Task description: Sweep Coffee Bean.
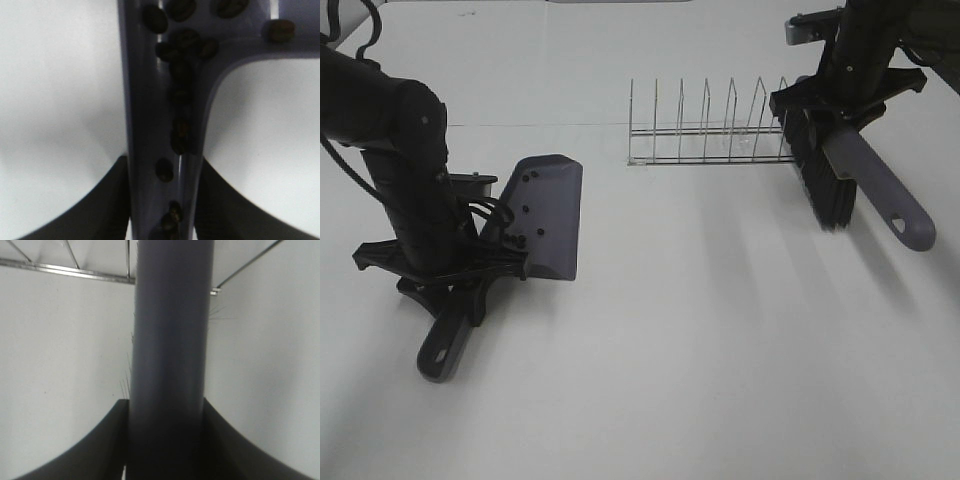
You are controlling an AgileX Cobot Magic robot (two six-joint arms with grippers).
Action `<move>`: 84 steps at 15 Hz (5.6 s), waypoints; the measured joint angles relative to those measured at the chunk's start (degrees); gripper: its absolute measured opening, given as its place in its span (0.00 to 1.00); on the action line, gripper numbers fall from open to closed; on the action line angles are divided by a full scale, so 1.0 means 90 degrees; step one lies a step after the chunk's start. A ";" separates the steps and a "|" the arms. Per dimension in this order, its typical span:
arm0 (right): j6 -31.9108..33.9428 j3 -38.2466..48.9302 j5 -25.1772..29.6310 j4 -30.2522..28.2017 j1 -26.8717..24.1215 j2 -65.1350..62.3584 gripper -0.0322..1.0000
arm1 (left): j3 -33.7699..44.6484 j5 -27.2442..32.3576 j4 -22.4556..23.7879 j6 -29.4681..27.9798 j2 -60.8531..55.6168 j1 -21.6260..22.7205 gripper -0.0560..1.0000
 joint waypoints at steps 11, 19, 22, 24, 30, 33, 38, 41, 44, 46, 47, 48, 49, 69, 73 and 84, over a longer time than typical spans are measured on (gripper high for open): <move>-0.0013 -0.1789 0.0306 0.0458 -0.0299 0.1089 0.30 | 0.0000 0.0013 0.0000 0.0000 0.0000 0.0000 0.36; -0.0293 -0.1802 0.0051 0.0764 -0.0407 0.1089 0.40 | 0.0000 0.0006 0.0000 0.0000 0.0000 0.0000 0.36; -0.0293 -0.1827 0.0038 0.0758 -0.0433 0.1089 0.66 | 0.0000 0.0006 0.0000 0.0000 0.0000 0.0000 0.36; -0.0261 -0.1827 0.0045 0.0758 -0.0433 0.1057 0.68 | 0.0000 0.0006 0.0000 0.0000 0.0000 0.0000 0.36; 0.0057 -0.1840 0.0961 0.1165 -0.0433 -0.0115 0.69 | -0.0032 -0.0121 0.0064 -0.0076 -0.0121 0.0000 0.36; 0.0064 -0.1840 0.1165 0.1420 -0.0274 -0.0255 0.69 | -0.0032 -0.0471 0.0095 -0.0369 -0.0318 -0.0032 0.36; 0.0064 -0.1840 0.1229 0.1331 0.0166 -0.0255 0.69 | -0.0032 -0.0675 -0.0191 -0.0433 -0.0286 -0.0433 0.36; 0.0064 -0.1840 0.1261 0.1235 0.0216 -0.0255 0.69 | -0.0064 -0.0675 -0.0388 -0.0357 -0.0070 -0.0439 0.36; 0.0064 -0.1840 0.1267 0.1076 0.0216 -0.0255 0.69 | -0.0089 -0.0649 -0.0420 -0.0337 -0.0051 -0.0439 0.36; 0.0064 -0.1840 0.1267 0.1050 0.0216 -0.0255 0.69 | -0.0095 -0.0643 -0.0484 -0.0337 -0.0051 -0.0439 0.44; 0.0064 -0.1840 0.1267 0.1050 0.0216 -0.0255 0.69 | -0.0102 -0.0643 -0.0541 -0.0337 -0.0064 -0.0439 0.50; 0.0064 -0.1840 0.1267 0.1050 0.0216 -0.0255 0.69 | -0.0102 -0.0630 -0.0567 -0.0337 -0.0095 -0.0446 0.67; 0.0064 -0.1840 0.1267 0.1050 0.0216 -0.0255 0.69 | -0.0102 -0.0611 -0.0567 -0.0337 -0.0115 -0.0446 0.70; -0.0121 0.2629 0.1261 0.1420 0.0216 -0.4100 0.69 | 0.2235 0.2190 0.1865 -0.1006 -0.7786 -0.0446 0.76; -0.0153 0.4889 0.1261 0.1420 0.0216 -0.5672 0.69 | 0.3622 0.2203 0.1789 -0.1012 -0.9677 -0.0446 0.76; -0.0446 0.8874 0.0777 0.1432 0.0216 -1.2000 0.69 | 0.4596 0.1528 0.1318 0.0216 -1.2605 -0.0446 0.76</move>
